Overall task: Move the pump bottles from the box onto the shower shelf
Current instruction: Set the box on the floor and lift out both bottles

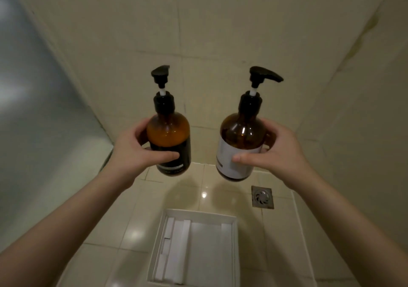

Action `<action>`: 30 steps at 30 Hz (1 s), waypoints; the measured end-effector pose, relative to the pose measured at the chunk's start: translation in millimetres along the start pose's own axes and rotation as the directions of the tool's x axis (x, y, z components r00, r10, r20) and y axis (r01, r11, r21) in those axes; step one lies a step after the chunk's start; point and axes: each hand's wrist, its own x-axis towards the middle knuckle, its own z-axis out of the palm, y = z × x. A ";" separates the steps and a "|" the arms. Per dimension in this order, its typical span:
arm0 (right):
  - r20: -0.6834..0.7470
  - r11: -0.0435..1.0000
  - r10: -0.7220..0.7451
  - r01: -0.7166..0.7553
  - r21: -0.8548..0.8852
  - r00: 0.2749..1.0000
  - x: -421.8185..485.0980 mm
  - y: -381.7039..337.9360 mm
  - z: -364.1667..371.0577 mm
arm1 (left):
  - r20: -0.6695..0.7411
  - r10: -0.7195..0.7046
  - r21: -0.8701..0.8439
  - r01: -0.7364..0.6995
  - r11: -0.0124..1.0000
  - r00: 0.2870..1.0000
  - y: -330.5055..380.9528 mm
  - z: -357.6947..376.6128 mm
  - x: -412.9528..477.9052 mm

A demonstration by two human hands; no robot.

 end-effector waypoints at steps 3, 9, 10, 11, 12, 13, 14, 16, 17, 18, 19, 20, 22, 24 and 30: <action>0.013 1.000 0.001 -0.001 0.009 1.000 7.5 -49.7 -20.6 | 0.004 0.000 -0.004 0.000 1.000 1.000 49.5 -19.9 2.5; -0.030 0.999 -0.035 0.036 0.027 0.999 17.3 -157.5 -70.5 | -0.002 0.032 -0.015 -0.032 0.999 0.999 167.4 -60.8 5.3; -0.028 0.999 -0.039 0.040 0.027 0.999 18.8 -175.1 -78.7 | -0.002 0.035 -0.011 -0.035 0.999 0.999 187.0 -68.1 5.5; -0.022 0.999 -0.045 0.046 0.027 0.999 20.4 -192.4 -87.2 | -0.005 0.038 -0.009 -0.039 0.999 0.999 206.1 -75.7 5.9; -0.017 0.998 -0.052 0.053 0.027 0.999 21.7 -209.9 -95.7 | -0.008 0.045 -0.009 -0.045 0.999 0.999 225.0 -83.4 6.4; -0.015 0.998 -0.057 0.057 0.026 0.998 23.3 -227.4 -104.3 | -0.010 0.052 -0.010 -0.053 0.999 0.999 244.2 -91.1 6.8; -0.016 0.998 -0.059 0.060 0.022 0.998 24.8 -245.2 -112.9 | -0.016 0.058 -0.016 -0.058 0.998 0.998 263.6 -98.8 6.8; -0.018 0.998 -0.063 0.064 0.020 0.998 27.0 -280.5 -130.2 | -0.027 0.068 -0.033 -0.069 0.997 0.997 301.7 -113.4 5.6; -0.016 0.998 -0.065 0.065 0.018 0.998 27.7 -298.8 -139.4 | -0.030 0.075 -0.038 -0.076 0.996 0.997 320.4 -120.1 5.0; -0.013 0.998 -0.068 0.068 0.015 0.998 28.0 -317.5 -148.5 | -0.030 0.084 -0.040 -0.085 0.996 0.996 339.1 -127.0 4.3; -0.009 0.997 -0.075 0.076 0.014 0.997 28.3 -336.5 -158.1 | -0.028 0.092 -0.042 -0.093 0.995 0.995 358.1 -133.8 3.7; -0.005 0.996 -0.087 0.087 0.014 0.996 28.8 -355.6 -168.0 | -0.024 0.097 -0.046 -0.098 0.994 0.995 377.6 -140.4 3.5; -0.008 0.994 -0.106 0.106 0.016 0.994 29.4 -393.9 -188.7 | -0.011 0.104 -0.058 -0.105 0.993 0.995 416.4 -152.3 4.0; -0.004 0.992 -0.122 0.122 0.028 0.993 29.3 -432.2 -209.4 | -0.006 0.114 -0.063 -0.114 0.991 0.993 454.9 -162.5 3.9; 0.003 0.989 -0.148 0.148 0.013 0.989 16.9 -529.6 -263.4 | 0.035 0.148 -0.042 -0.146 0.988 0.988 557.2 -182.3 -1.1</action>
